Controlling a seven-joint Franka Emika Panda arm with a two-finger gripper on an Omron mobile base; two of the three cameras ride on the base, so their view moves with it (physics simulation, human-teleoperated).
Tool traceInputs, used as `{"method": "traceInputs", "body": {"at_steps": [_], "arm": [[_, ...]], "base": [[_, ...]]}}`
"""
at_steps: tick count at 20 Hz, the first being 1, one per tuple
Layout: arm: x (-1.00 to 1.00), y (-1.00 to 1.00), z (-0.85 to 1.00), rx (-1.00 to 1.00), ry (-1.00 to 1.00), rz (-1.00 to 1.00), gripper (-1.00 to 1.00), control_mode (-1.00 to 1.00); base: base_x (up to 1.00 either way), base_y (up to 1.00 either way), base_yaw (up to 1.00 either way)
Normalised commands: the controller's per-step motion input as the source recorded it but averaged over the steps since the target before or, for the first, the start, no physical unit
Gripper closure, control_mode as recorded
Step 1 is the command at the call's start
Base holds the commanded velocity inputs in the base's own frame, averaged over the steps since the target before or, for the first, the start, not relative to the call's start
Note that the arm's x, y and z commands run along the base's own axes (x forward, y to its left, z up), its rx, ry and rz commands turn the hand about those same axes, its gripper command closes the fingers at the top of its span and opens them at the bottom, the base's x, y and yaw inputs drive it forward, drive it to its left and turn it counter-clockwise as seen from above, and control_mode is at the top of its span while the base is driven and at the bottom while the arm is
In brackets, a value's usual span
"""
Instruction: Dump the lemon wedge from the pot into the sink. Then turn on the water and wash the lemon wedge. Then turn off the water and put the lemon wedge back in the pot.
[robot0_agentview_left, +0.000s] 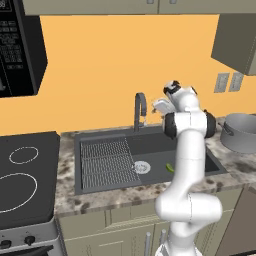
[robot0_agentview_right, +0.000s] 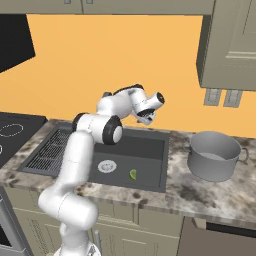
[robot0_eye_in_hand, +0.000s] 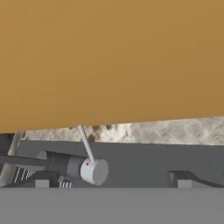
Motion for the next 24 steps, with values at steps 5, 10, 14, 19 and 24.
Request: {"method": "traceInputs", "body": {"at_steps": [5,10,14,19,24], "arm": [[-0.89,-0.02,0.16,-0.07,-0.04,-0.05,-1.0,-1.0],[-0.98,0.0,0.12,-0.08,-0.05,-0.06,-1.0,-1.0],[-0.97,0.0,0.26,-0.08,-0.04,-0.06,-1.0,-1.0],[-0.87,-0.06,0.34,-0.1,0.0,-0.05,-1.0,-1.0],[-0.33,0.0,0.23,-0.15,0.01,-0.04,-1.0,-1.0]], "base": [[0.0,0.0,0.0],[0.0,0.0,0.0],[0.0,0.0,0.0],[0.0,0.0,0.0],[0.0,0.0,0.0]]}}
